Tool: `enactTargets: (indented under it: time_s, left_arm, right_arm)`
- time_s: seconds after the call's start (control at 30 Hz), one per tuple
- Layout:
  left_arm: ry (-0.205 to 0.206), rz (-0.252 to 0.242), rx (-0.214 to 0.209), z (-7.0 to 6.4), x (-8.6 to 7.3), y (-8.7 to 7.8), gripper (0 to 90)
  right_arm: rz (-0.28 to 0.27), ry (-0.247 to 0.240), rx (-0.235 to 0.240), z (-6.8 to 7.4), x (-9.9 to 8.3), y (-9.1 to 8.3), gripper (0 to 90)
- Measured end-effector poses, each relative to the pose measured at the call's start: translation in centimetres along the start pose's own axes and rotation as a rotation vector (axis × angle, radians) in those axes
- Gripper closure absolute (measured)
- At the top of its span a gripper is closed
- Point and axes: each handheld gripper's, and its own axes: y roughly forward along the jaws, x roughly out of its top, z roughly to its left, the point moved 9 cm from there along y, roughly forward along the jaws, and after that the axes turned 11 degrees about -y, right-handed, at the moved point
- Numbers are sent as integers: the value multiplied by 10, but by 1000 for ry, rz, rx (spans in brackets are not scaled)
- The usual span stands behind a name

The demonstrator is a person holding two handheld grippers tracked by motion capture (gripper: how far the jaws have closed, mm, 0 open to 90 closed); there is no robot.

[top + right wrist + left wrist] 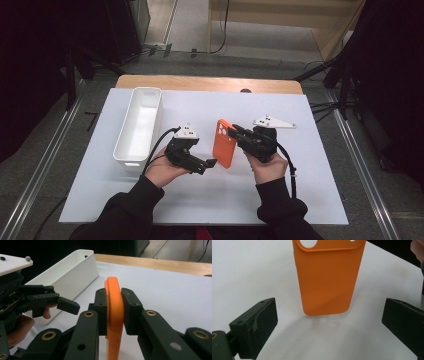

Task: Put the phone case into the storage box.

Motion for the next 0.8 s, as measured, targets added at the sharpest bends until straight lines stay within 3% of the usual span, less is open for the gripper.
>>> enactTargets:
  time_s: [0.13, 0.3, 0.8]
  left_arm:
    - [3, 3, 4, -1, 3, -1, 8]
    - [1, 5, 39, 0, 7, 0, 25]
    - [-10, -4, 45, -3, 16, 3, 25]
  right_arm:
    - [-7, 6, 9, 2, 1, 0, 745]
    - [-11, 10, 11, 4, 2, 0, 745]
    - [-10, 13, 24, 14, 2, 3, 745]
